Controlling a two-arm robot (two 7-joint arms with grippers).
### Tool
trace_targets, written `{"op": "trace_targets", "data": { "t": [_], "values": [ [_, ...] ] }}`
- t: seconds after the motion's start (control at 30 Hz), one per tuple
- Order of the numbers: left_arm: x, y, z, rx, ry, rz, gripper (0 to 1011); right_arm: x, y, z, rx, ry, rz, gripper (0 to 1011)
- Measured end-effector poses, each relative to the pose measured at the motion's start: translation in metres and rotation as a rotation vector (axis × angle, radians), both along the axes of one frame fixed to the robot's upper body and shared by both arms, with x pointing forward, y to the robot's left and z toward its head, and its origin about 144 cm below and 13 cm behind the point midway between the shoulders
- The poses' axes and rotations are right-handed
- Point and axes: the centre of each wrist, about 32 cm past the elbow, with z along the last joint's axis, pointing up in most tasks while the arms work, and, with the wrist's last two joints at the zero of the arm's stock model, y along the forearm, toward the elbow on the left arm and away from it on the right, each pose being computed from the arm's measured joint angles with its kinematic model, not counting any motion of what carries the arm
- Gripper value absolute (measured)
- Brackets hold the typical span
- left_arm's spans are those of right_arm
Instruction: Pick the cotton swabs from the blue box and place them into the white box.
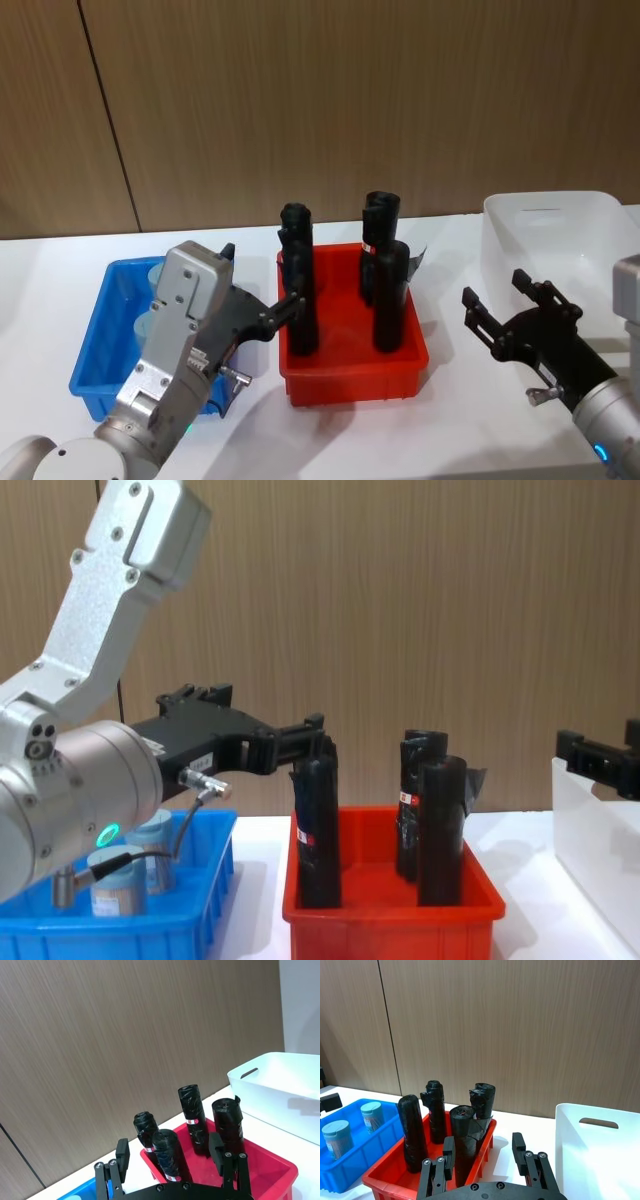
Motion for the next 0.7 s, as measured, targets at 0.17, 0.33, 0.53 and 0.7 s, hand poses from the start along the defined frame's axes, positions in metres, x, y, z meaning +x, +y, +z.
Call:
{"op": "trace_targets", "data": {
  "t": [0.17, 0.33, 0.53, 0.7],
  "values": [
    [0.002, -0.001, 0.001, 0.005, 0.014, 0.013, 1004, 0.0, 0.0, 0.0, 0.0, 0.0, 0.0, 711],
    [0.006, -0.001, 0.002, 0.009, 0.037, 0.039, 1004, 0.0, 0.0, 0.0, 0.0, 0.0, 0.0, 711],
    [0.013, 0.001, 0.002, 0.006, 0.07, 0.087, 1004, 0.0, 0.0, 0.0, 0.0, 0.0, 0.0, 711],
    [0.019, 0.005, 0.001, -0.006, 0.1, 0.131, 1004, 0.0, 0.0, 0.0, 0.0, 0.0, 0.0, 711]
  ]
}}
